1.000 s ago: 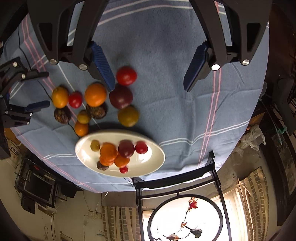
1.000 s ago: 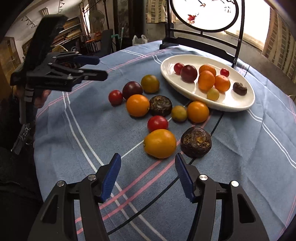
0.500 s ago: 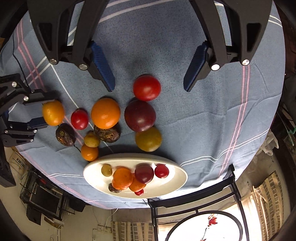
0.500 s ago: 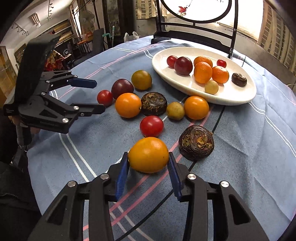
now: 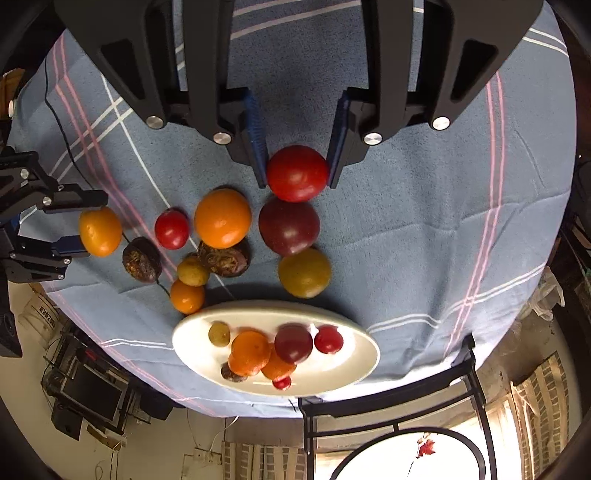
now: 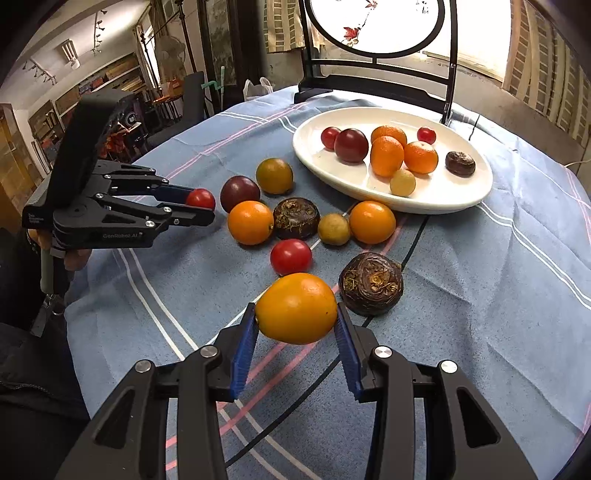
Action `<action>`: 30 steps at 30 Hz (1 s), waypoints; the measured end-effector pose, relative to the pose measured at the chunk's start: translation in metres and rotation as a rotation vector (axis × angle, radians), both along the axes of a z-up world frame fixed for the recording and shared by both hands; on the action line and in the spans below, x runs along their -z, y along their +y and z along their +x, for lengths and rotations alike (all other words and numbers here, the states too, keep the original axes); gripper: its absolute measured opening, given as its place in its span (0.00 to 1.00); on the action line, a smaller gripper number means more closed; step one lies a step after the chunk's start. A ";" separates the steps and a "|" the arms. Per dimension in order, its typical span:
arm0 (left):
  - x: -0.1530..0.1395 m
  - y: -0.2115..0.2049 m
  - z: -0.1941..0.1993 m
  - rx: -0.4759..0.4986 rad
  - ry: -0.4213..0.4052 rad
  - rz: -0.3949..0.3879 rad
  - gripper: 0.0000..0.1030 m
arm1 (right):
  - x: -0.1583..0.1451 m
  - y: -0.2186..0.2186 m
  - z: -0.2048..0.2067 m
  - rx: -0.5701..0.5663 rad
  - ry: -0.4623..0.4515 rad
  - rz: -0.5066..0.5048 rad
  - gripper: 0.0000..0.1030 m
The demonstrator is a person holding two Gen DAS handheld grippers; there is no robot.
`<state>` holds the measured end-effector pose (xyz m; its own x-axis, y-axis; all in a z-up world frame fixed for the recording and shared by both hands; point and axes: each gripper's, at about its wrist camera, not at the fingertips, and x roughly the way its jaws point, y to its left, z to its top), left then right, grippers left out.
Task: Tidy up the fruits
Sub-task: 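Grasp a red tomato with the left tool while the right tool grasps a yellow-orange tomato, release both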
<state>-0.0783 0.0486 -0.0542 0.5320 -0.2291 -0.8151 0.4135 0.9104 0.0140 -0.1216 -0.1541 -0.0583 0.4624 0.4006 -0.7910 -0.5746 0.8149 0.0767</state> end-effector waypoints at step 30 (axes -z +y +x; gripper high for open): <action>-0.056 -0.054 0.037 -0.102 -0.260 0.043 0.30 | -0.058 0.009 0.030 -0.001 -0.162 0.143 0.40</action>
<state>-0.0416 -0.0058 0.0020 0.7429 -0.1320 -0.6562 0.2975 0.9433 0.1471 -0.0913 -0.1456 -0.0001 0.5788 0.5040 -0.6411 -0.5897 0.8017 0.0979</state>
